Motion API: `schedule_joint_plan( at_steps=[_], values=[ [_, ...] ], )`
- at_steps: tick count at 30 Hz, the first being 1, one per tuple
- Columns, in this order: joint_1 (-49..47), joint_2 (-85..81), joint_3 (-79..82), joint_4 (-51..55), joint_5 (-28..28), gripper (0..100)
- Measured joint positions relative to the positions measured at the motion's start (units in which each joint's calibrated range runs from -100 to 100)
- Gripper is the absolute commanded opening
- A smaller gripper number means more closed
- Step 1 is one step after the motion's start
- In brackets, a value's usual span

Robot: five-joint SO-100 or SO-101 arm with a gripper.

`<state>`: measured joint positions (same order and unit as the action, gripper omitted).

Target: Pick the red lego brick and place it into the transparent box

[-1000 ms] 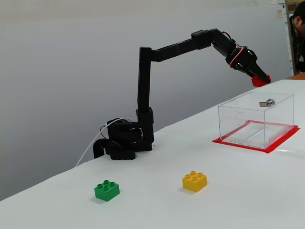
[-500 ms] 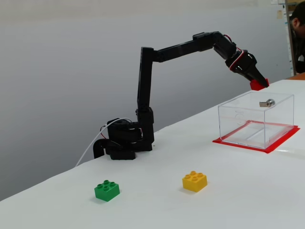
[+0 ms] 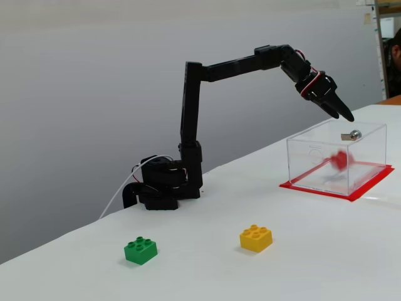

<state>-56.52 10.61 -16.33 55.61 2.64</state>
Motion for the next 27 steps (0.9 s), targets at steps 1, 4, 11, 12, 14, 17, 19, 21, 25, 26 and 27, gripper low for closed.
schedule_joint_plan(
  at_steps=[1,4,11,12,14,17,19,21,25,26,27],
  values=[
    [0.0,0.0,0.0,0.0,0.0,32],
    [0.0,0.0,0.0,0.0,0.0,31],
    [0.0,0.0,0.0,0.0,0.0,31],
    [0.0,0.0,0.0,0.0,0.0,30],
    [0.0,0.0,0.0,0.0,0.0,24],
    [0.0,0.0,0.0,0.9,0.0,13],
    [0.0,0.0,0.0,2.1,0.0,7],
    [0.0,-0.2,0.0,3.3,0.0,3],
    [0.2,-3.0,0.6,4.8,0.0,2],
    [0.5,-4.1,0.6,5.3,0.0,2],
    [1.0,-5.1,0.6,5.9,0.0,2]
  ],
)
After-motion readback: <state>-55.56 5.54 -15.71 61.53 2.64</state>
